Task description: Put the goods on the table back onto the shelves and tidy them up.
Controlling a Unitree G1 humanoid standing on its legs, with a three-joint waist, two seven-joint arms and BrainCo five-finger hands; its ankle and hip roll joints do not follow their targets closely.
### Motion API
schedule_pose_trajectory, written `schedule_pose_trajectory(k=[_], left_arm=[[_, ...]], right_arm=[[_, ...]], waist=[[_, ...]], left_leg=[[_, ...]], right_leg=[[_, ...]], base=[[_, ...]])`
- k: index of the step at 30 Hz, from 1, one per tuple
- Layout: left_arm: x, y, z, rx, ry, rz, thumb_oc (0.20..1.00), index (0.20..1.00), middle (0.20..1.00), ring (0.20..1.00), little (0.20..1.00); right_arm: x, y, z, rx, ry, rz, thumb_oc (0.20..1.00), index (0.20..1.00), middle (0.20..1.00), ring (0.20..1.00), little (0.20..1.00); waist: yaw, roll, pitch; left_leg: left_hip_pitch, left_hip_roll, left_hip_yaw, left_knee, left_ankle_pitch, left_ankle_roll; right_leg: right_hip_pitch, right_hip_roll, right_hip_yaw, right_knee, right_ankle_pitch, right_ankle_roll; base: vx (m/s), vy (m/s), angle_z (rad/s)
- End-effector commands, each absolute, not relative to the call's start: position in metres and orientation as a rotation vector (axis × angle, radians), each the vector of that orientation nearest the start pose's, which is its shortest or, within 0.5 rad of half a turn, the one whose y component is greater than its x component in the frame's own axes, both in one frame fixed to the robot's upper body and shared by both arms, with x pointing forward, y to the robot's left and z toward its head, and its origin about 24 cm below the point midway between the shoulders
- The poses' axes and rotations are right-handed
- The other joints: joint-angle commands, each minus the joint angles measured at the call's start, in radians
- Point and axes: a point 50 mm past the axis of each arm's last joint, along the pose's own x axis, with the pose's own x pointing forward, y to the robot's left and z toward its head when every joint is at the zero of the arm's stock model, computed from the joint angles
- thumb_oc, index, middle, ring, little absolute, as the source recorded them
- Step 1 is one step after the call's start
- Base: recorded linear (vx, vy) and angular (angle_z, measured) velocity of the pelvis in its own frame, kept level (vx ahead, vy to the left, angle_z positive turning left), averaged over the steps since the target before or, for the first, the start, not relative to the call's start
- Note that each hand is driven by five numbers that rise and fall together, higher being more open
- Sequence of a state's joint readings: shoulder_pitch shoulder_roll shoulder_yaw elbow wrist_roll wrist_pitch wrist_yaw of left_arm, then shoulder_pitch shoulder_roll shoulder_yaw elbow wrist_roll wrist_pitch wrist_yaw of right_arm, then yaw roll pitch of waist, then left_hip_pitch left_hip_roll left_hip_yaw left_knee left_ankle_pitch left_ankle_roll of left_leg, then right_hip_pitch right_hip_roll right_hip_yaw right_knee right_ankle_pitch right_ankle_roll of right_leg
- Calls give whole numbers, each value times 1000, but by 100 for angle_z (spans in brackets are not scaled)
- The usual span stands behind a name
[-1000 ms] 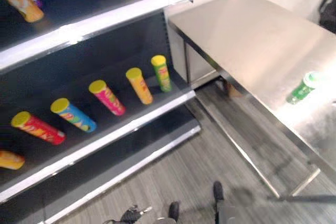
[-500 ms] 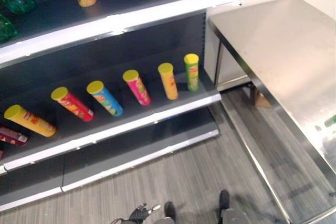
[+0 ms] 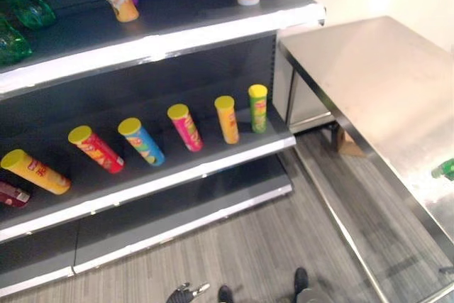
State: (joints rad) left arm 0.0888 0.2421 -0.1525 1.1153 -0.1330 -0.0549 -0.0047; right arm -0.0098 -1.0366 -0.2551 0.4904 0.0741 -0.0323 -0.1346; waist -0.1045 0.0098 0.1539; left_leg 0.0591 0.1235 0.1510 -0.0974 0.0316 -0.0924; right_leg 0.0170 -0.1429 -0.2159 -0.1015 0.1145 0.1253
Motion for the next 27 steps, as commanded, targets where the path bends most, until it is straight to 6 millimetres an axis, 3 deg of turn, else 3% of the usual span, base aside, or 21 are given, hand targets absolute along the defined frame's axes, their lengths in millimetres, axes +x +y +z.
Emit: schedule_pose_trajectory(k=[1, 9, 27], left_arm=[[85, 249, -154, 262, 1146, 90, 1000, 1000, 1000, 1000, 1000], [81, 251, -155, 262, 1160, 94, 1000, 1000, 1000, 1000, 1000], [76, 249, -157, 275, 1181, 93, 1000, 1000, 1000, 1000, 1000]], right_arm=[[222, -435, 162, -988, 159, -600, 1000, 1000, 1000, 1000, 1000], [230, -435, 141, -874, 198, -614, 1000, 1000, 1000, 1000, 1000], [249, -430, 127, -839, 229, -678, 1000, 1000, 1000, 1000, 1000]], waist=[[28, -43, -11], [40, -38, -10], [68, -32, -16]], left_leg=[[-1, 35, 5, 57, -76, -36], [4, 37, -5, 50, -74, -38], [10, 38, -23, 42, -74, -38]], right_leg=[[-75, -58, 74, 118, -107, 50], [-72, -58, 71, 117, -110, 50], [-55, -55, 60, 107, -112, 49]], base=[[5, -2, -3], [1, -6, -1], [1, -1, 1]])
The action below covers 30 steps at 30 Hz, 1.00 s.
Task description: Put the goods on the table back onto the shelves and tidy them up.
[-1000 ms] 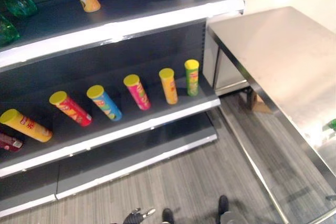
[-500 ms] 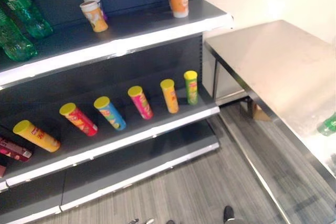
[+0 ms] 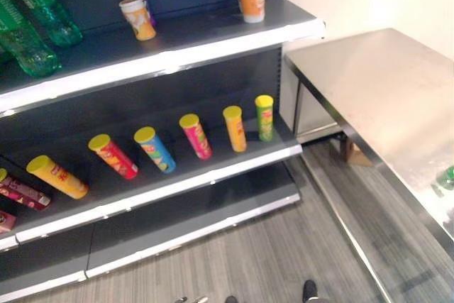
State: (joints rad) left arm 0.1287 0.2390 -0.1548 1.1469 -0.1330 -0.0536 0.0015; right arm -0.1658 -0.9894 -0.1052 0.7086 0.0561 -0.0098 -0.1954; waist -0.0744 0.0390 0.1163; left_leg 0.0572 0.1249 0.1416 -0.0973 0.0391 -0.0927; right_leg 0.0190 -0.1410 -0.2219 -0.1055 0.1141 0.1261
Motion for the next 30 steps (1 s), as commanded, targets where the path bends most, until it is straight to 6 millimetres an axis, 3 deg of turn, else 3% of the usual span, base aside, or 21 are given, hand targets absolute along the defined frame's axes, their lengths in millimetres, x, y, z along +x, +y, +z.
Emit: schedule_pose_trajectory(k=[1, 5, 6, 8, 10, 20, 30], left_arm=[[76, 249, -157, 276, 1181, 93, 1000, 1000, 1000, 1000, 1000], [76, 249, -157, 276, 1179, 87, 1000, 1000, 1000, 1000, 1000], [76, 249, -157, 276, 1179, 87, 1000, 1000, 1000, 1000, 1000], [76, 249, -157, 278, 1178, 85, 1000, 1000, 1000, 1000, 1000], [75, 249, -157, 277, 1179, 86, 1000, 1000, 1000, 1000, 1000], [76, 250, -156, 271, 1167, 100, 1000, 1000, 1000, 1000, 1000], [74, 249, -156, 265, 1166, 124, 1000, 1000, 1000, 1000, 1000]], right_arm=[[249, -431, 126, -835, 236, -679, 1000, 1000, 1000, 1000, 1000], [251, -432, 121, -826, 272, -672, 1000, 1000, 1000, 1000, 1000], [252, -433, 120, -828, 283, -669, 614, 614, 614, 614, 614], [252, -434, 117, -827, 306, -667, 435, 435, 435, 435, 435], [254, -433, 116, -821, 309, -663, 200, 200, 200, 200, 200], [256, -430, 128, -856, 236, -687, 200, 200, 200, 200, 200], [239, -418, 166, -755, -115, -847, 200, 200, 200, 200, 200]], waist=[[40, -62, 22], [45, -63, 22], [45, -64, 23], [47, -64, 24], [49, -65, 25], [50, -60, 25], [39, -58, 20]], left_leg=[[11, 36, -15, 42, -81, -37], [11, 37, -16, 42, -80, -38], [10, 37, -17, 43, -80, -38], [10, 36, -20, 41, -79, -38], [10, 35, -21, 41, -79, -38], [10, 35, -24, 37, -77, -37], [19, 38, -27, 33, -88, -32]], right_leg=[[-57, -57, 65, 110, -111, 48], [-56, -58, 63, 109, -110, 48], [-57, -58, 62, 109, -110, 48], [-56, -57, 61, 108, -110, 49], [-55, -57, 62, 108, -109, 48], [-54, -55, 57, 107, -110, 49], [-48, -56, 54, 108, -114, 53]], base=[[6, -10, 8], [3, -7, 4], [0, 0, 0], [0, 0, 0], [0, 0, 0], [0, 0, 0], [0, 0, 0]])
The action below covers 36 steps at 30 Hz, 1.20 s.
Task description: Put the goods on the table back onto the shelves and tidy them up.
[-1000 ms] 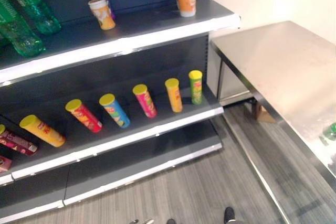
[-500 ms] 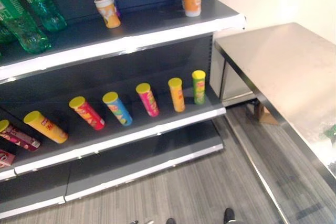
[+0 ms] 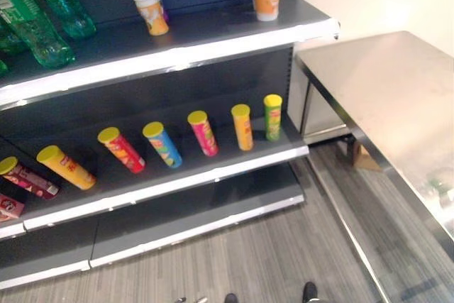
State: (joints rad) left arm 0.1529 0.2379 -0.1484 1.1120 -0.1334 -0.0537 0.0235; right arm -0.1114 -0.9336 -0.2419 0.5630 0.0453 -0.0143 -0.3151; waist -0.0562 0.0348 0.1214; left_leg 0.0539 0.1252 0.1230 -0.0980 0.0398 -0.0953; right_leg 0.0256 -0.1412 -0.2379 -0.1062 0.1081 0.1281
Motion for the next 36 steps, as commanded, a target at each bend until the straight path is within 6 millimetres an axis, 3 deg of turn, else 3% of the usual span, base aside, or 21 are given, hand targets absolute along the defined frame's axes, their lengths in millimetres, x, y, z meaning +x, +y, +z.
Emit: schedule_pose_trajectory(k=[1, 4, 9, 16, 18, 20, 21, 22, 23, 24, 28, 36], left_arm=[[75, 249, -156, 265, 1165, 128, 1000, 1000, 1000, 1000, 1000], [75, 253, -156, 280, 1172, 135, 1000, 1000, 1000, 1000, 1000], [76, 259, -154, 281, 1171, 156, 1000, 1000, 1000, 1000, 1000], [78, 262, -152, 263, 1155, 164, 1000, 1000, 1000, 1000, 1000], [75, 267, -152, 261, 1168, 183, 1000, 1000, 1000, 1000, 1000], [75, 271, -151, 267, 1168, 182, 1000, 1000, 1000, 1000, 1000], [75, 270, -151, 266, 1167, 182, 1000, 1000, 1000, 1000, 1000], [75, 271, -151, 269, 1167, 174, 1000, 1000, 1000, 1000, 1000], [76, 271, -150, 272, 1166, 158, 1000, 1000, 1000, 1000, 1000], [79, 271, -150, 277, 1165, 146, 1000, 1000, 1000, 1000, 1000], [76, 266, -152, 244, 1168, 150, 1000, 1000, 1000, 1000, 1000], [61, 266, -155, 222, 1212, 183, 1000, 1000, 1000, 1000, 1000]], right_arm=[[238, -415, 172, -731, -164, -851, 200, 200, 200, 200, 200], [240, -390, 196, -644, -371, -774, 200, 200, 200, 200, 200], [242, -362, 215, -597, -512, -641, 200, 200, 200, 200, 200], [250, -327, 248, -681, -651, -453, 200, 200, 200, 200, 200], [256, -309, 263, -720, -708, -359, 200, 200, 200, 200, 200], [259, -297, 275, -776, -741, -281, 200, 200, 200, 200, 200], [260, -297, 275, -776, -742, -280, 200, 200, 200, 200, 200], [259, -294, 280, -800, -754, -257, 200, 200, 200, 200, 200], [256, -292, 289, -836, -773, -232, 200, 200, 200, 200, 200], [255, -295, 295, -857, -784, -255, 200, 200, 200, 200, 200], [261, -282, 309, -824, -831, -183, 200, 200, 200, 200, 200], [275, -271, 307, -773, -804, -116, 200, 200, 200, 200, 200]], waist=[[18, -54, 14], [12, -59, 12], [16, -74, 10], [38, -101, 21], [54, -110, 38], [57, -107, 57], [57, -107, 58], [55, -105, 60], [48, -109, 49], [49, -120, 42], [79, -134, 8], [107, -134, -9]], left_leg=[[22, 38, -7, 33, -89, -29], [22, 34, -11, 37, -98, -23], [17, 14, -14, 50, -116, -7], [0, -71, -47, 80, -157, 38], [-8, -93, -41, 89, -159, 58], [-25, -94, -54, 98, -143, 68], [-24, -93, -54, 99, -144, 67], [-24, -95, -67, 98, -142, 69], [-34, -103, -93, 91, -130, 68], [-42, -107, -98, 98, -131, 69], [-72, -115, -183, 102, -110, 33], [-72, -92, -238, 94, -84, 2]], right_leg=[[-55, -56, 71, 108, -108, 52], [-60, -57, 78, 110, -103, 55], [-74, -71, 91, 109, -82, 67], [-112, -137, 125, 103, -12, 106], [-146, -159, 132, 177, 3, 111], [-168, -107, 181, 285, -38, 95], [-170, -106, 181, 291, -41, 94], [-167, -70, 207, 314, -72, 87], [-145, -2, 251, 292, -132, 66], [-137, 24, 262, 271, -153, 44], [-44, 45, 225, 137, -160, 16], [4, 52, 158, 101, -175, -6]], base=[[0, 0, 0], [-20, 73, 0], [-29, 98, -1], [-64, 208, 1], [-132, 233, -6], [-106, 144, -8], [-8, 28, 12], [11, -2, 22], [27, -23, 34], [15, -57, 88], [27, -163, 95], [7, -119, 38]])
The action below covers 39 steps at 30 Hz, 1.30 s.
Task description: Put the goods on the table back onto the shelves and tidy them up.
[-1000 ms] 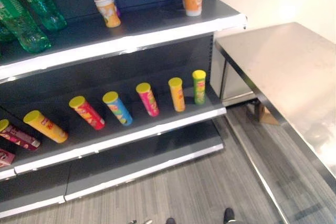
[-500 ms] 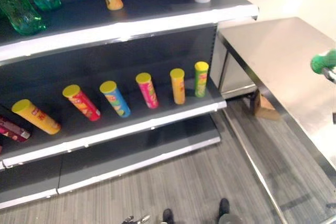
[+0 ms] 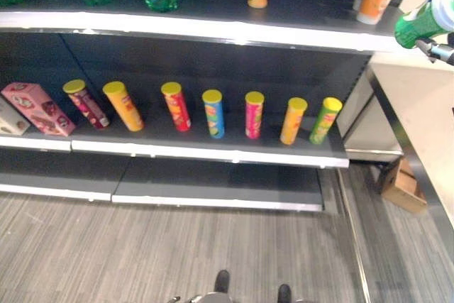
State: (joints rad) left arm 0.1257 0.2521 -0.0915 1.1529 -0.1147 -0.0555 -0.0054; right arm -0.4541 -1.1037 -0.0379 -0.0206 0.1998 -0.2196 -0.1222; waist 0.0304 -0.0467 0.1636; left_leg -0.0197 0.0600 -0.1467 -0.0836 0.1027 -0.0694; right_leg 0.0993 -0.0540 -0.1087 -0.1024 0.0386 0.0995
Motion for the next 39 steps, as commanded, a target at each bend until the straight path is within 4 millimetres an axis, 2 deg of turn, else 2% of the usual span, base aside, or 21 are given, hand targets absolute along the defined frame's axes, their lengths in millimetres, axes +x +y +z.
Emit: schedule_pose_trajectory(k=[1, 2, 3, 12, 19, 20, 21, 22, 23, 24, 25, 26, 27, 29, 30, 31, 32, 33, 37, 38, 39], left_arm=[[59, 265, -156, 218, 1220, 187, 1000, 1000, 1000, 1000, 1000], [59, 265, -156, 217, 1220, 187, 1000, 1000, 1000, 1000, 1000], [105, 260, -146, 313, 1099, 79, 1000, 1000, 1000, 1000, 1000], [80, 263, -152, 291, 1179, 105, 1000, 1000, 1000, 1000, 1000], [80, 269, -149, 216, 1145, 181, 1000, 1000, 1000, 1000, 1000], [80, 270, -147, 183, 1122, 206, 1000, 1000, 1000, 1000, 1000], [80, 270, -147, 183, 1122, 206, 1000, 1000, 1000, 1000, 1000], [80, 271, -147, 171, 1116, 216, 1000, 1000, 1000, 1000, 1000], [84, 272, -145, 152, 1100, 252, 1000, 1000, 1000, 1000, 1000], [85, 272, -145, 152, 1099, 252, 1000, 1000, 1000, 1000, 1000], [84, 272, -146, 128, 1101, 269, 1000, 1000, 1000, 1000, 1000], [84, 272, -146, 128, 1101, 268, 1000, 1000, 1000, 1000, 1000], [76, 270, -149, 128, 1128, 257, 1000, 1000, 1000, 1000, 1000], [75, 272, -148, 146, 1135, 258, 1000, 1000, 1000, 1000, 1000], [75, 272, -148, 146, 1135, 258, 1000, 1000, 1000, 1000, 1000], [70, 274, -149, 140, 1147, 278, 1000, 1000, 1000, 1000, 1000], [70, 274, -149, 140, 1147, 278, 1000, 1000, 1000, 1000, 1000], [70, 276, -149, 149, 1149, 285, 1000, 1000, 1000, 1000, 1000], [74, 279, -147, 180, 1137, 272, 1000, 1000, 1000, 1000, 1000], [74, 279, -147, 180, 1137, 272, 1000, 1000, 1000, 1000, 1000], [79, 280, -145, 202, 1125, 260, 1000, 1000, 1000, 1000, 1000]], right_arm=[[276, -270, 307, -768, -800, -105, 200, 200, 200, 200, 200], [276, -270, 307, -768, -800, -105, 200, 200, 200, 200, 200], [270, -331, 242, -766, -480, -308, 200, 200, 200, 200, 200], [273, -327, 249, -836, -471, -255, 200, 200, 200, 200, 200], [271, -324, 254, -866, -485, -241, 200, 200, 200, 200, 200], [271, -323, 260, -868, -512, -246, 200, 200, 200, 200, 200], [271, -323, 260, -868, -513, -246, 200, 200, 200, 200, 200], [270, -323, 263, -871, -525, -252, 200, 200, 200, 200, 200], [269, -325, 273, -873, -559, -283, 200, 200, 200, 200, 200], [269, -325, 273, -872, -560, -284, 200, 200, 200, 200, 200], [266, -328, 278, -878, -568, -306, 200, 200, 200, 200, 200], [266, -328, 278, -878, -568, -306, 200, 200, 200, 200, 200], [265, -327, 279, -871, -586, -306, 200, 200, 200, 200, 200], [265, -328, 281, -858, -605, -334, 200, 200, 200, 200, 200], [265, -328, 281, -858, -605, -334, 200, 200, 200, 200, 200], [266, -321, 283, -866, -619, -314, 200, 200, 200, 200, 200], [266, -321, 283, -866, -619, -314, 200, 200, 200, 200, 200], [265, -317, 283, -869, -635, -303, 200, 200, 200, 200, 200], [264, -304, 291, -864, -709, -288, 200, 200, 200, 200, 200], [264, -304, 291, -864, -709, -288, 200, 200, 200, 200, 200], [264, -300, 297, -858, -742, -290, 200, 200, 200, 200, 200]], waist=[[20, -50, -52], [20, -50, -52], [-55, -39, -87], [-43, -31, -89], [-28, -45, -68], [-12, -57, -35], [-14, -56, -35], [-4, -63, -15], [18, -74, 40], [12, -71, 39], [21, -78, 47], [21, -79, 47], [36, -75, 35], [53, -64, 27], [54, -67, 27], [60, -60, 3], [61, -61, 4], [60, -58, -19], [59, -66, -54], [61, -68, -54], [56, -69, -67]], left_leg=[[0, -23, 27, 78, -144, -27], [0, -23, 26, 78, -144, -27], [56, 20, 220, 62, -186, -24], [71, 24, 221, 64, -194, -24], [42, 41, 190, 149, -217, -35], [-10, 37, 164, 264, -230, -45], [-17, 38, 162, 276, -236, -45], [-52, 32, 145, 358, -225, -48], [-183, 13, 77, 566, -150, -58], [-194, 13, 69, 578, -153, -58], [-253, 12, 67, 531, -149, -56], [-251, 11, 67, 530, -149, -56], [-265, 21, 63, 395, -119, -55], [-317, 39, 44, 233, -64, -67], [-309, 39, 46, 219, -58, -68], [-283, 55, 40, 147, -28, -74], [-281, 55, 41, 145, -27, -75], [-262, 52, 52, 140, -13, -70], [-217, 21, 111, 133, -43, -42], [-216, 20, 113, 131, -43, -41], [-200, 2, 131, 118, -57, -24]], right_leg=[[-67, -33, 20, 96, -108, 20], [-67, -33, 19, 96, -109, 20], [-29, -58, -58, 17, -81, 36], [-25, -57, -53, 26, -88, 33], [-35, -43, -43, 66, -121, 12], [-34, -38, -35, 82, -139, -7], [-35, -37, -36, 83, -140, -8], [-29, -36, -31, 89, -145, -20], [-5, -26, -34, 91, -156, -44], [-7, -24, -40, 91, -157, -44], [18, -21, -48, 76, -166, -39], [20, -22, -49, 74, -166, -38], [39, -19, -46, 60, -179, -30], [71, -12, -39, 50, -205, -24], [72, -14, -38, 49, -206, -25], [99, -15, -18, 45, -222, -9], [99, -15, -17, 45, -222, -9], [105, -39, -12, 62, -219, 6], [81, -105, 5, 110, -183, 44], [80, -107, 7, 111, -184, 45], [65, -132, 11, 125, -168, 60]], base=[[-20, -77, 26], [-8, -63, 12], [11, -42, 6], [26, -25, 8], [21, -93, -1], [-27, -100, 3], [-38, -147, 5], [-61, -129, 4], [-63, -127, 10], [70, -108, 17], [119, -25, 61], [347, 16, 78], [332, 92, 59], [341, 101, 0], [370, 163, 20], [248, 128, 16], [484, 301, -9], [347, 235, -36], [327, 247, -41], [247, 239, -33], [226, 229, -21]])
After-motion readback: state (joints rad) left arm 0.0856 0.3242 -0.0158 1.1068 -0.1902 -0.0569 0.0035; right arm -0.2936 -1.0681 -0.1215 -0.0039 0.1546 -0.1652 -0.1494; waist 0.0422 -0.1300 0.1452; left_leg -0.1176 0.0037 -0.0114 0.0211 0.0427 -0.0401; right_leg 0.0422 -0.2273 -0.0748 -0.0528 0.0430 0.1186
